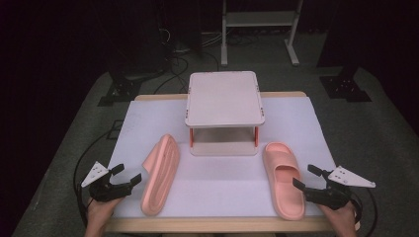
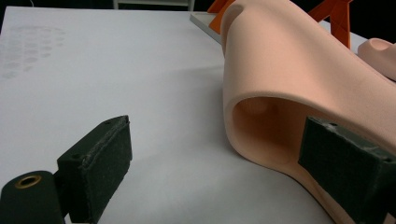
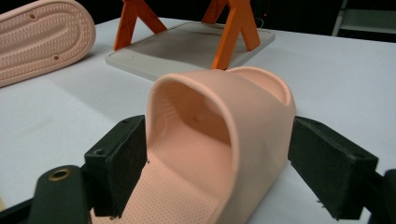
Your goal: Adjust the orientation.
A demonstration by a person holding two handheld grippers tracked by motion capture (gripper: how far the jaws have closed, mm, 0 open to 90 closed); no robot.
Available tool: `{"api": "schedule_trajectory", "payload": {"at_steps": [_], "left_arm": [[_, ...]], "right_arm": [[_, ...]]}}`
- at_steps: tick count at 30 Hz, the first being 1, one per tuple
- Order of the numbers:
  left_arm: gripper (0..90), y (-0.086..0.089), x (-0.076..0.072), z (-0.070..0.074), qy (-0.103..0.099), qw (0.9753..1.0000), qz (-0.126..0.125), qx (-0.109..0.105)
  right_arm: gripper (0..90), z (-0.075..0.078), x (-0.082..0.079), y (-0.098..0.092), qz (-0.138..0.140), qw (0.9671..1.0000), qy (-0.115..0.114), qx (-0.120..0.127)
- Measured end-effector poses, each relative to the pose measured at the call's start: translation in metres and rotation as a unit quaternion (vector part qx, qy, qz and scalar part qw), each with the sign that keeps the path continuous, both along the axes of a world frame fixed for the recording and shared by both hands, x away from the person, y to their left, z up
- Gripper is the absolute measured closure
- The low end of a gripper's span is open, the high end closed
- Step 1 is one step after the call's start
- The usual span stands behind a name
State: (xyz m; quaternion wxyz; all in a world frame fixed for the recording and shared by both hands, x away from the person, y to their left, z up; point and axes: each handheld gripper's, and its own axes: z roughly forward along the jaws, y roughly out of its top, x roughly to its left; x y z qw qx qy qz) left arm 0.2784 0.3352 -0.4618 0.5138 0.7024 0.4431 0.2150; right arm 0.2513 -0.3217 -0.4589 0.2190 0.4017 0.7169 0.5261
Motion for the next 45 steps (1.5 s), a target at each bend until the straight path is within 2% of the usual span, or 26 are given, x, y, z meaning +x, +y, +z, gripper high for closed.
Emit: {"api": "schedule_trajectory", "payload": {"at_steps": [3,13,18,20,23,25,27,32,36,41,45], "left_arm": [[9.1,-0.001,0.002,-0.001,0.0,1.0,-0.003,0.006],[9.5,-0.012,0.01,-0.004,0.023,0.999,-0.017,0.035],[9.8,-0.018,0.016,-0.005,0.032,0.9985,-0.018,0.04],[13.6,-0.02,0.018,-0.006,0.031,0.9985,-0.024,0.039],[14.1,-0.023,0.021,-0.006,0.035,0.9981,-0.025,0.044],[21.9,-0.027,0.024,-0.006,0.039,0.9974,-0.041,0.045],[24.1,-0.03,0.026,-0.006,0.044,0.997,-0.041,0.049],[36.7,-0.032,0.03,-0.006,0.05,0.9972,-0.044,0.033],[45.2,-0.035,0.03,-0.006,0.05,0.9972,-0.046,0.03],[45.3,-0.041,0.032,-0.007,0.055,0.9968,-0.049,0.03],[46.8,-0.044,0.031,-0.005,0.051,0.9968,-0.055,0.026]], "right_arm": [[19.2,-0.001,0.0,0.0,0.002,1.0,0.002,0.002],[19.1,-0.001,0.0,-0.001,0.001,1.0,-0.002,0.008],[19.1,-0.001,0.001,0.001,0.004,1.0,0.001,0.005],[19.1,-0.002,0.001,0.002,0.005,1.0,0.002,0.005],[19.1,-0.002,0.002,0.003,0.006,1.0,0.003,0.003],[19.1,-0.002,0.002,0.003,0.007,1.0,0.003,0.003],[19.1,-0.002,0.002,0.004,0.008,1.0,0.005,0.002],[19.2,-0.003,0.003,0.006,0.008,1.0,0.006,0.001],[19.2,-0.003,0.003,0.007,0.008,0.9999,0.007,0.0],[19.3,-0.004,0.003,0.006,0.007,0.9999,0.007,-0.002],[19.3,-0.004,0.004,0.006,0.006,0.9999,0.009,-0.003]]}}
